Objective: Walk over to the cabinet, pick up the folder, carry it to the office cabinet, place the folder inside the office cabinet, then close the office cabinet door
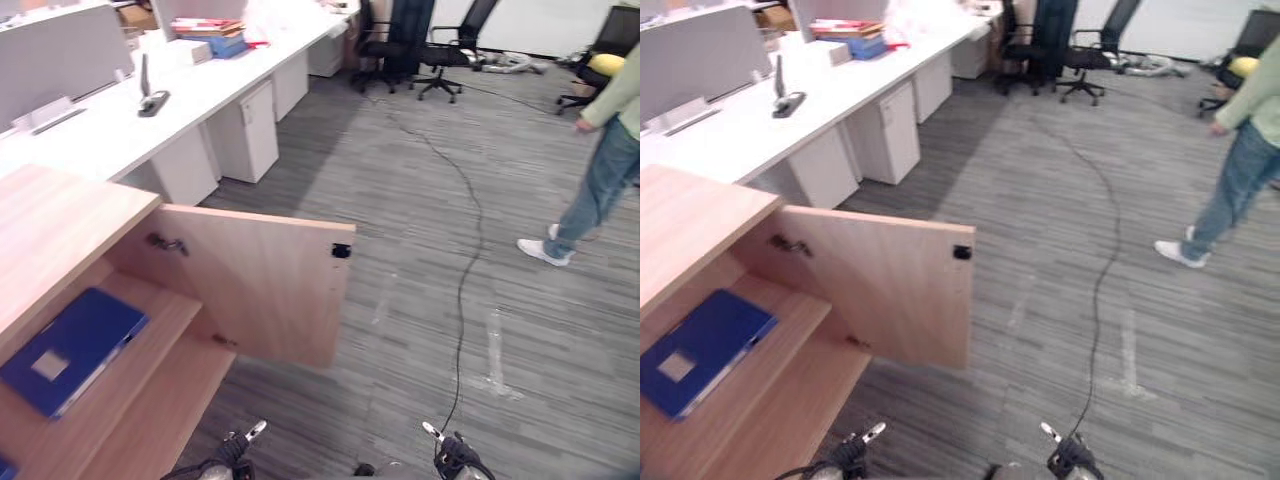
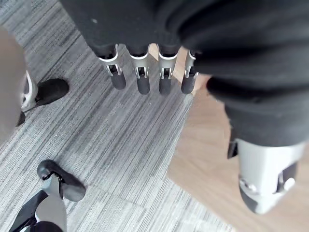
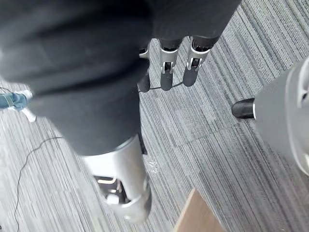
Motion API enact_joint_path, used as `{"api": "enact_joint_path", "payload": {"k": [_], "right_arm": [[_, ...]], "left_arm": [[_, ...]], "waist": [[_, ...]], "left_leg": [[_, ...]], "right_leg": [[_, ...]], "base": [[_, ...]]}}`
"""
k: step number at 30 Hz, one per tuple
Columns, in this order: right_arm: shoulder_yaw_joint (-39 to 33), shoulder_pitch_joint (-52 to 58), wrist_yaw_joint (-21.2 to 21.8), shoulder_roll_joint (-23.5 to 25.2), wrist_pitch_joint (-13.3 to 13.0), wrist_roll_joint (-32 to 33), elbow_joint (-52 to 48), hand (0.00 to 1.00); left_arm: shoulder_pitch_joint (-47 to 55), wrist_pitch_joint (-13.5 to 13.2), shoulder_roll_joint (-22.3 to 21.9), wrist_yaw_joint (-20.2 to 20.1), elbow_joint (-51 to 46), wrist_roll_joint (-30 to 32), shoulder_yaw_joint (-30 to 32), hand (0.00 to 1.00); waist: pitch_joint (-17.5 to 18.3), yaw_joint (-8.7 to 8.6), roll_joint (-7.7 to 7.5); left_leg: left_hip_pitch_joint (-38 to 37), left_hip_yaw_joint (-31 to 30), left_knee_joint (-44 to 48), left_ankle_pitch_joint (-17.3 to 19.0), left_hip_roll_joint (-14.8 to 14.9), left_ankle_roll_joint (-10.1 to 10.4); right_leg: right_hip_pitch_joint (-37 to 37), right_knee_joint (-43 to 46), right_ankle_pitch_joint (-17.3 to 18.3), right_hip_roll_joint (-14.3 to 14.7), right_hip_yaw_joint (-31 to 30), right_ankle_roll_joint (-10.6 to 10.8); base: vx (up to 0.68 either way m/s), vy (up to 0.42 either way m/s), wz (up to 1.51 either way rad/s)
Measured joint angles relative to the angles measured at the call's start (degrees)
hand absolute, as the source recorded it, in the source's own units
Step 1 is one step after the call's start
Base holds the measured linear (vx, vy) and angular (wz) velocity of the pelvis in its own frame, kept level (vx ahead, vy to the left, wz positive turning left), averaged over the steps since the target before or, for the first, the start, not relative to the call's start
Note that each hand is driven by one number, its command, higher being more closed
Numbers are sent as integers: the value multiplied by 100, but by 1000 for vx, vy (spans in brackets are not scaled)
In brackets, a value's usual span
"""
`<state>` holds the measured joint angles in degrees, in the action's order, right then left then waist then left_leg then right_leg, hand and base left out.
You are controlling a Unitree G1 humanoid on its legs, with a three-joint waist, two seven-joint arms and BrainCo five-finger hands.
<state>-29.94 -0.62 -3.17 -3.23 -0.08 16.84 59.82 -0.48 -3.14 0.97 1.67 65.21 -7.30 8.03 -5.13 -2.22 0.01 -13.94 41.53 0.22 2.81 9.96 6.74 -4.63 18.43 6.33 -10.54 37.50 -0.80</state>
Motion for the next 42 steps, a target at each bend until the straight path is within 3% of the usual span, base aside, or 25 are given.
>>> {"api": "enact_joint_path", "payload": {"k": [3,8,11,20,27,30,37,42], "right_arm": [[-21,-85,-114,-158,2,-1,-142,0],[299,-520,-262,-402,-35,-21,-1028,0],[579,-1124,-284,-572,-236,-17,-1355,0],[1714,-2414,-252,-879,-394,-6,-1403,0],[2876,-3426,-25,-895,-405,-32,-1212,0],[3011,-3610,-10,-988,-388,-253,-946,0],[3628,-3650,93,-1156,-389,-459,-949,0],[5076,-3647,313,-1537,-383,-473,-1247,0]], "left_arm": [[-25,0,-54,-3,-4,3,-86,0],[33,-1,81,0,-13,1,-139,0],[247,-1,257,31,-40,1,-121,0],[374,-9,246,45,-234,-3,6,0],[399,-40,238,32,-403,-20,-35,0],[422,-67,233,32,-507,-53,-29,0],[425,-85,238,29,-506,-49,-28,0],[465,-92,251,21,-490,-42,0,0]], "waist": [[16,-6,43],[11,-13,56],[6,18,65],[-85,216,171],[-109,399,181],[-184,481,172],[-216,449,174],[-231,286,146]], "left_leg": [[-14,-18,-100,-78,0,94],[-7,-113,-205,-108,-165,116],[2,-170,-294,-102,-273,76],[194,-504,-401,-165,-354,-13],[308,-770,-400,-203,-319,-66],[285,-801,-399,-207,-320,-73],[296,-770,-400,-217,-258,-72],[298,-699,-364,-281,-149,-29]], "right_leg": [[0,-3,-2,39,1,-3],[-33,111,-25,-168,14,33],[-33,105,-73,-260,44,99],[6,-33,-184,-347,346,174],[219,-488,-438,-241,624,213],[368,-686,-550,-179,658,212],[381,-817,-623,-64,653,210],[351,-813,-594,45,597,165]], "base": [[2,19,1],[4,88,9],[-15,95,11],[-22,60,19],[-28,42,17],[-35,30,7],[-23,15,-3],[-37,-3,-8]]}}
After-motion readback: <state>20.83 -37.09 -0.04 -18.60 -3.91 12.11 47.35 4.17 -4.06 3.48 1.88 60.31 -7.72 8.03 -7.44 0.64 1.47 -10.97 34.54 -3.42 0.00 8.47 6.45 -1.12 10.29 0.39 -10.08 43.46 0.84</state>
